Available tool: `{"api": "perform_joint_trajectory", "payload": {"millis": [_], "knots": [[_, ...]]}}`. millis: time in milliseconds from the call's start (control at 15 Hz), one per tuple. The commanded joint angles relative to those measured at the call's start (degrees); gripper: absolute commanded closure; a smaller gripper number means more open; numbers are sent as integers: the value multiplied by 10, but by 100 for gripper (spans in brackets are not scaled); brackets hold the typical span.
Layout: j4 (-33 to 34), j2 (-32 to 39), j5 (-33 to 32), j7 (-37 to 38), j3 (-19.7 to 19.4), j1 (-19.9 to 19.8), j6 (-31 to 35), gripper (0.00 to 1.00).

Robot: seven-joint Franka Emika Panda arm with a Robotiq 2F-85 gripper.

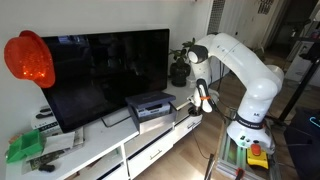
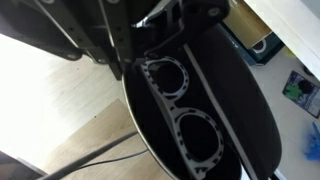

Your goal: Pick up the glasses pouch and put it in the far right shelf of the television stand

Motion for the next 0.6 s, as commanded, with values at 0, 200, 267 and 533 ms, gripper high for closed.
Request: {"api": "perform_joint_trajectory", "payload": {"millis": [0, 200, 267, 533], "knots": [[1, 0, 5, -7, 4, -4, -3, 96], [1, -5, 5, -7, 4, -4, -3, 96], [1, -5, 5, -7, 4, -4, -3, 96], [13, 8, 22, 0, 2, 10, -33, 99]]}}
